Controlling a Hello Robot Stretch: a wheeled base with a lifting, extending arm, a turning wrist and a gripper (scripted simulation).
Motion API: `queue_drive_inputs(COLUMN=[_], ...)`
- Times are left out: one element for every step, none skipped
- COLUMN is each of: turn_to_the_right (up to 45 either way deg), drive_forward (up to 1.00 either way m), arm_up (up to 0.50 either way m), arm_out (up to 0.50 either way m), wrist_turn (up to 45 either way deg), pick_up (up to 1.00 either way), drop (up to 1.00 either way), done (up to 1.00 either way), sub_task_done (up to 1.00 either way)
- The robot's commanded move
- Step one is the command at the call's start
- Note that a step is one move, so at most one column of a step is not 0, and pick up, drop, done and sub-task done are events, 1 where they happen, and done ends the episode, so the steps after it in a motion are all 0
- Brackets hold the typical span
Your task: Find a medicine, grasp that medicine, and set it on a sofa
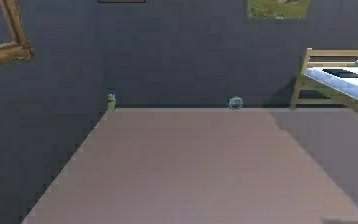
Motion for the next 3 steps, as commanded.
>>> queue_drive_inputs(turn_to_the_right=[45.0,45.0,3.0], drive_forward=[0.00,0.00,0.00], arm_up=[0.00,0.00,0.00], arm_out=[0.00,0.00,0.00], wrist_turn=[0.0,0.0,0.0], pick_up=[0.00,0.00,0.00], drop=[0.00,0.00,0.00], done=[0.00,0.00,0.00], sub_task_done=[0.00,0.00,0.00])
